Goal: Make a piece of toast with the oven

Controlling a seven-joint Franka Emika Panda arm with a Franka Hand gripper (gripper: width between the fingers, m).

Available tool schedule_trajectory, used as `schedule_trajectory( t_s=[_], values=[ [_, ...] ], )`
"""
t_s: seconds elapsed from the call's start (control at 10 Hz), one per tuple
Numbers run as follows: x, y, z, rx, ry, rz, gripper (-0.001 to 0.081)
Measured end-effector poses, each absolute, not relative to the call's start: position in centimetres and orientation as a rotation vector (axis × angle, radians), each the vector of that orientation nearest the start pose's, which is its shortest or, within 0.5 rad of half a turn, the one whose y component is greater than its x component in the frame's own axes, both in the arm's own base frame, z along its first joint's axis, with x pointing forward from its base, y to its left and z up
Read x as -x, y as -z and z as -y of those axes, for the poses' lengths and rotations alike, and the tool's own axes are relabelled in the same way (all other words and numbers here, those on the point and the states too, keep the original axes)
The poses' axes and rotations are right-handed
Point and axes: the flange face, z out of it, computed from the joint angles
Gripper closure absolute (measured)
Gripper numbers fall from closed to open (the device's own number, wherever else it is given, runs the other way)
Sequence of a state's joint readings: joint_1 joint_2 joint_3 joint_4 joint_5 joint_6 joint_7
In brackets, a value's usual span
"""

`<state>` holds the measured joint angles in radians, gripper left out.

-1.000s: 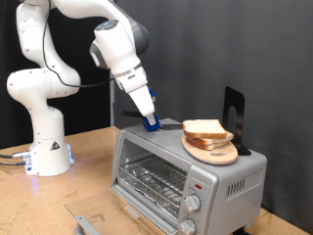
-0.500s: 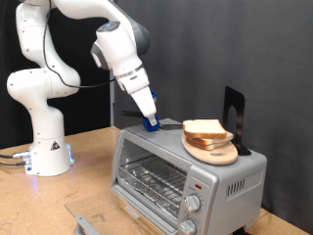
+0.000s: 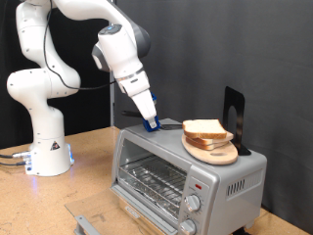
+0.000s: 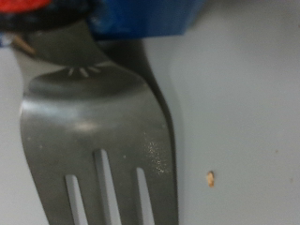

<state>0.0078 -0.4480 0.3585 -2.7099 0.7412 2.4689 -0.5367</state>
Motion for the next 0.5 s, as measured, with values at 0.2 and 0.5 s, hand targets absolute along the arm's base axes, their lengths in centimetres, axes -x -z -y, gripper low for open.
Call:
schedule_trajectory(
  t_s=[0.2, 0.5],
  values=[
    [-37.22, -37.34, -13.46, 2.744, 0.349, 0.472, 0.0124],
    [-37.16, -37.32, -13.63, 2.733, 0.349, 0.455, 0.0124]
  ],
)
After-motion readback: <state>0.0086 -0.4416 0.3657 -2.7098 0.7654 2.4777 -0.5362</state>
